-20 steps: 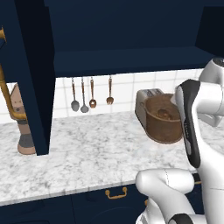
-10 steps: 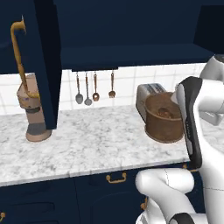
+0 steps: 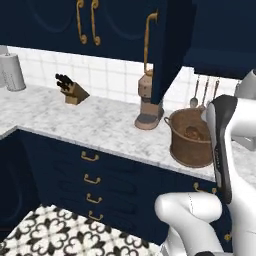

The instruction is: Open the cabinet, pick up the bread from the cabinet and place it in the basket. Then move the basket to the dining counter.

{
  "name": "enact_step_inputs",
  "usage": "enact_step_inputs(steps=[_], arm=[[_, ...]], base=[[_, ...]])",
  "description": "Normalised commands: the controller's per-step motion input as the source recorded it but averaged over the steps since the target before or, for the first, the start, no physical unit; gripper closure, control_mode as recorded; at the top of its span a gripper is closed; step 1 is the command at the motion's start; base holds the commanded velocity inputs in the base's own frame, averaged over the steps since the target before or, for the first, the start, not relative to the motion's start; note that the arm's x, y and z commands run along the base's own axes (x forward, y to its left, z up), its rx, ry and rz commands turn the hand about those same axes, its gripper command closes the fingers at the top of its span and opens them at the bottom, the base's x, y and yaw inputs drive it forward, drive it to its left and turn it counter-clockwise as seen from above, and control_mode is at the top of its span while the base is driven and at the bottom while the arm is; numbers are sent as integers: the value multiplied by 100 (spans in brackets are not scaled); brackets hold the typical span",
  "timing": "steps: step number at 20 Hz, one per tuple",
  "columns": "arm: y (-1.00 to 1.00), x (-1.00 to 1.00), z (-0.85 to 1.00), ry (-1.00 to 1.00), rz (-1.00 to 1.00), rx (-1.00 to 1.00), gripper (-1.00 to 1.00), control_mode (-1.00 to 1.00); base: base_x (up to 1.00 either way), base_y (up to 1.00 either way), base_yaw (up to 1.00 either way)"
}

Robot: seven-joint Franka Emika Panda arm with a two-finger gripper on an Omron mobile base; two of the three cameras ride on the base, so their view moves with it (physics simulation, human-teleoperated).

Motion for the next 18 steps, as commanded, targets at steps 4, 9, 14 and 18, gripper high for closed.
enact_step_inputs(steps=[4,9,14,18], arm=[[0,0,0,0,0,0,100,100],[0,0,0,0,0,0,100,100],[0,0,0,0,0,0,100,100],[0,0,0,0,0,0,100,100]], base=[[-15,0,100],[-12,0,100],[-12,0,100],[-6,0,100]])
